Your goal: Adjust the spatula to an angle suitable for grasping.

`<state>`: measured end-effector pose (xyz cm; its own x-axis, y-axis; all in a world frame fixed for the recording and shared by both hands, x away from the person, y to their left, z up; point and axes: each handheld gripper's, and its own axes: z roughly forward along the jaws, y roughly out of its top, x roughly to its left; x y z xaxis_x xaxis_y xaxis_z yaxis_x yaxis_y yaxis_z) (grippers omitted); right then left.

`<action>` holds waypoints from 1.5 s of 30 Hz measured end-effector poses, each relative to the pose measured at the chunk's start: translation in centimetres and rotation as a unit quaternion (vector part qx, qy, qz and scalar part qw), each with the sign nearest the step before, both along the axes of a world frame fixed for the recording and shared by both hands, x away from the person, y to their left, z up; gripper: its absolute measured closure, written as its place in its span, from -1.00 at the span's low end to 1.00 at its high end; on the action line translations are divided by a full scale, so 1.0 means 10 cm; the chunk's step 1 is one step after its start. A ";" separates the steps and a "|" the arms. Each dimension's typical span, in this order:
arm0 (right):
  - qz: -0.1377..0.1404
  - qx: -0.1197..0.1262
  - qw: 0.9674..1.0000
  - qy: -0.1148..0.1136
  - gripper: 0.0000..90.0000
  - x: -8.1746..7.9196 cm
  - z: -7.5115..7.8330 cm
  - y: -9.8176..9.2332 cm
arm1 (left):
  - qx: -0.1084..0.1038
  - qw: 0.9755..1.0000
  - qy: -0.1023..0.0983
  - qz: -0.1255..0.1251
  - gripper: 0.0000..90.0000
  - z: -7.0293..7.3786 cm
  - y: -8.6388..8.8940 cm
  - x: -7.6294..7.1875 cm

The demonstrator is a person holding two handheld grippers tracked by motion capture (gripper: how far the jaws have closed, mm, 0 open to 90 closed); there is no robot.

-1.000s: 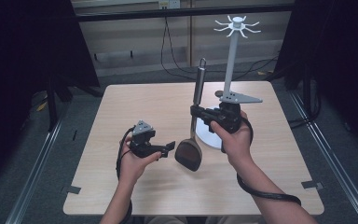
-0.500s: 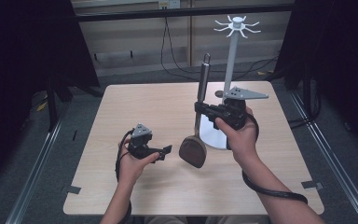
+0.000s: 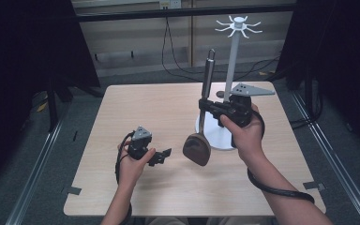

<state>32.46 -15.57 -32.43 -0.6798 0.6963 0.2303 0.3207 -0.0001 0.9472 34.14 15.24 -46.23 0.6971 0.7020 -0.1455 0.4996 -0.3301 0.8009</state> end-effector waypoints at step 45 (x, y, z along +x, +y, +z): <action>-0.032 0.013 0.999 0.003 0.96 0.21 0.21 -0.30 | 0.001 1.000 0.007 -0.010 -0.93 -0.02 0.02 0.00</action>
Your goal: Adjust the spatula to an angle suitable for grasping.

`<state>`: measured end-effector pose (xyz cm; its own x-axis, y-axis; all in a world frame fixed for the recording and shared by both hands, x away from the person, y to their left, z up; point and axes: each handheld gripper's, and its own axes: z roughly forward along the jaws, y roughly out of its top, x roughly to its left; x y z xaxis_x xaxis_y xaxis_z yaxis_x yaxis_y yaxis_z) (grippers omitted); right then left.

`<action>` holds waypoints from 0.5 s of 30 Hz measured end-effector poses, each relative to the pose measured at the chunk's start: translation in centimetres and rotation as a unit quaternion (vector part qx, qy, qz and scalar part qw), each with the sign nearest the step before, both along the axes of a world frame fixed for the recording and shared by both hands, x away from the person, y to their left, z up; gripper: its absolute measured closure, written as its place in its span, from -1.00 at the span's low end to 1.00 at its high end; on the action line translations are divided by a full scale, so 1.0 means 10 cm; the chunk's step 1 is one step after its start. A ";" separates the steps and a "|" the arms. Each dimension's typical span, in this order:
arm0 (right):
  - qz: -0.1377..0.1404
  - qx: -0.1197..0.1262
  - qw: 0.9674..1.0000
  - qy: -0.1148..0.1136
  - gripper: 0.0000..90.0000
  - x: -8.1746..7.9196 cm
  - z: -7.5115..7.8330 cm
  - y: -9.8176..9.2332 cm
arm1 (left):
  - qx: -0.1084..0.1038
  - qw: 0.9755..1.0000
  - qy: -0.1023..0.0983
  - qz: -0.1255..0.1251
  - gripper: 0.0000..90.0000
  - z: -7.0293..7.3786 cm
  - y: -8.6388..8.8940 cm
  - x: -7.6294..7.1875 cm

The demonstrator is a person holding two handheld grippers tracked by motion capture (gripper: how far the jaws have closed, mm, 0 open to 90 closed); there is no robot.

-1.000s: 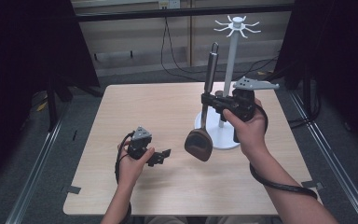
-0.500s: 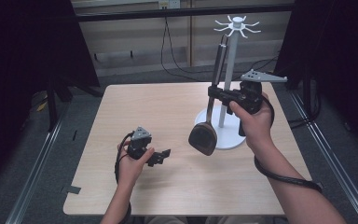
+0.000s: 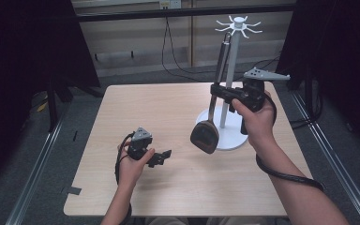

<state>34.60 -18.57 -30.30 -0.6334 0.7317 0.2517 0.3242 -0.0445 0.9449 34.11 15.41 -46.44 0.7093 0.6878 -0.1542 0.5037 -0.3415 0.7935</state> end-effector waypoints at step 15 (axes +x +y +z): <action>-0.004 -0.001 1.000 0.004 0.96 0.04 -0.04 -0.02 | 0.003 1.000 0.001 0.003 -0.93 0.00 0.02 0.00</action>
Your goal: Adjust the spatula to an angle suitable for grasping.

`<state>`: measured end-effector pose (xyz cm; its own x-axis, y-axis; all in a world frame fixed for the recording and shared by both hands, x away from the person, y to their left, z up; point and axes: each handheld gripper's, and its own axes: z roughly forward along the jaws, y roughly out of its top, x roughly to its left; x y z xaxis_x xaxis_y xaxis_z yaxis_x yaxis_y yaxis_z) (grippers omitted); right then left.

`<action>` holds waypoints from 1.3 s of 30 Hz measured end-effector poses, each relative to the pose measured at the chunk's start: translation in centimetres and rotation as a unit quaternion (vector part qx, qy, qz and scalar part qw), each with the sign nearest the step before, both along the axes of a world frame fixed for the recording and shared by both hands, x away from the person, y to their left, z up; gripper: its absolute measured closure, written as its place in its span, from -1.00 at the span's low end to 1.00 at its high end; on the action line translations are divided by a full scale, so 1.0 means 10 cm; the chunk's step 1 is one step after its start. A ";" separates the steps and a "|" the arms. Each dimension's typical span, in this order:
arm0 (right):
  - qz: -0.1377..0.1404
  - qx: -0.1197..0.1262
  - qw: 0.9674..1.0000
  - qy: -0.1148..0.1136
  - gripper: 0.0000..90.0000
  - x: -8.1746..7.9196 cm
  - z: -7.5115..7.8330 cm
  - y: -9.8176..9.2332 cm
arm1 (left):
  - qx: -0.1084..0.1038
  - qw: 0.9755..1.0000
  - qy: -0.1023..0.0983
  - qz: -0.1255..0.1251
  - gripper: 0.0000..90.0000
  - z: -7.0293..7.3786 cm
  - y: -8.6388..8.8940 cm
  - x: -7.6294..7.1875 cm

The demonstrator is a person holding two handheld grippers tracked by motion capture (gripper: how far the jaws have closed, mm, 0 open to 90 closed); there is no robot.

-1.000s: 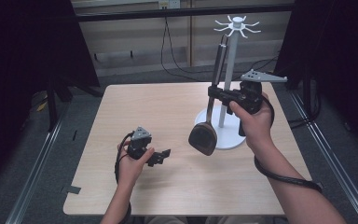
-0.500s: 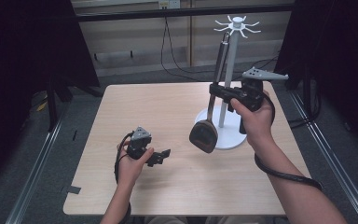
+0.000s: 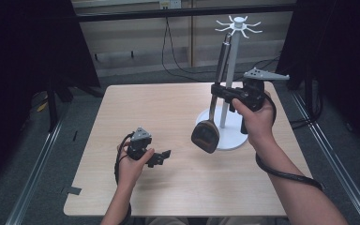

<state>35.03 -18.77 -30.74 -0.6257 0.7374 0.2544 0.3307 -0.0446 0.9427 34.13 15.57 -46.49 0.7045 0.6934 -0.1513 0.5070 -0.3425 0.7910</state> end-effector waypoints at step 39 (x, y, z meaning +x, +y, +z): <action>-0.034 -0.007 0.999 -0.002 0.92 0.06 -0.10 -0.14 | 0.000 1.000 0.001 -0.004 -0.94 -0.01 0.01 -0.01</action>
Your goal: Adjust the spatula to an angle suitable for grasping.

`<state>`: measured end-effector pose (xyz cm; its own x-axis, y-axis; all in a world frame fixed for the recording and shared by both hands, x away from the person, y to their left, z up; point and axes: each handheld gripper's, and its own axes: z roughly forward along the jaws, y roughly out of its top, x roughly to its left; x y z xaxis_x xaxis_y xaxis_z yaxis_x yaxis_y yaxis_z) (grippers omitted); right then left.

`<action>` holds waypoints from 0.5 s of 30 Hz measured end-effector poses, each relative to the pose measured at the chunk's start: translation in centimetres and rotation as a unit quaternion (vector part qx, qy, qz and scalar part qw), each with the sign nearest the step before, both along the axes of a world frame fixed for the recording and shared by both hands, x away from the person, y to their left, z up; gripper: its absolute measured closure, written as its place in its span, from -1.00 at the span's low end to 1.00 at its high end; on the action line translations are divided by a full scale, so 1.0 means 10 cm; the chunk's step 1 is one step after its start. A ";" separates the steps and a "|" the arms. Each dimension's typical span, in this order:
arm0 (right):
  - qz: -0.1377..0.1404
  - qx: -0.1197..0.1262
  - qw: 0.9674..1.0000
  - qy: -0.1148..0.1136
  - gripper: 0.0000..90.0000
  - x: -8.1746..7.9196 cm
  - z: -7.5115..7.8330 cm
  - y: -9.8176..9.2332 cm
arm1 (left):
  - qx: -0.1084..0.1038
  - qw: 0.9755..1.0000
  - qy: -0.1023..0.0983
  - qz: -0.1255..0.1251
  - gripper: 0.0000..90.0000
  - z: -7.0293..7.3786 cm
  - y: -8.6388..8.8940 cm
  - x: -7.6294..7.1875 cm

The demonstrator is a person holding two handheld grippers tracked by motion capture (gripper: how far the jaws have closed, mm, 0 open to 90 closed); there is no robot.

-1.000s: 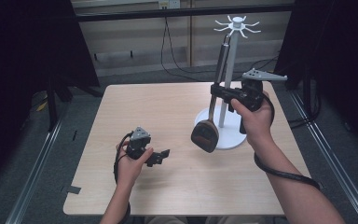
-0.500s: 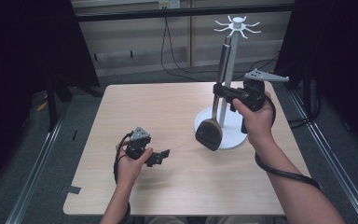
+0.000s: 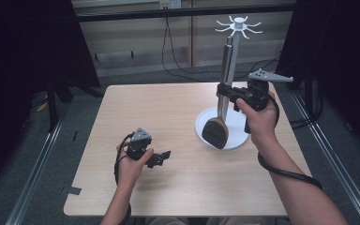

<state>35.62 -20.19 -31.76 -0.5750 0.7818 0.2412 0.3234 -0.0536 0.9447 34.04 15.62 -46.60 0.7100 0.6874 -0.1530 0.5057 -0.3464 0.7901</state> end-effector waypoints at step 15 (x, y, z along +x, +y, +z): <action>-0.012 0.000 1.000 -0.001 0.88 0.02 -0.01 -0.04 | 0.004 1.000 0.000 -0.003 -0.94 0.00 0.01 0.00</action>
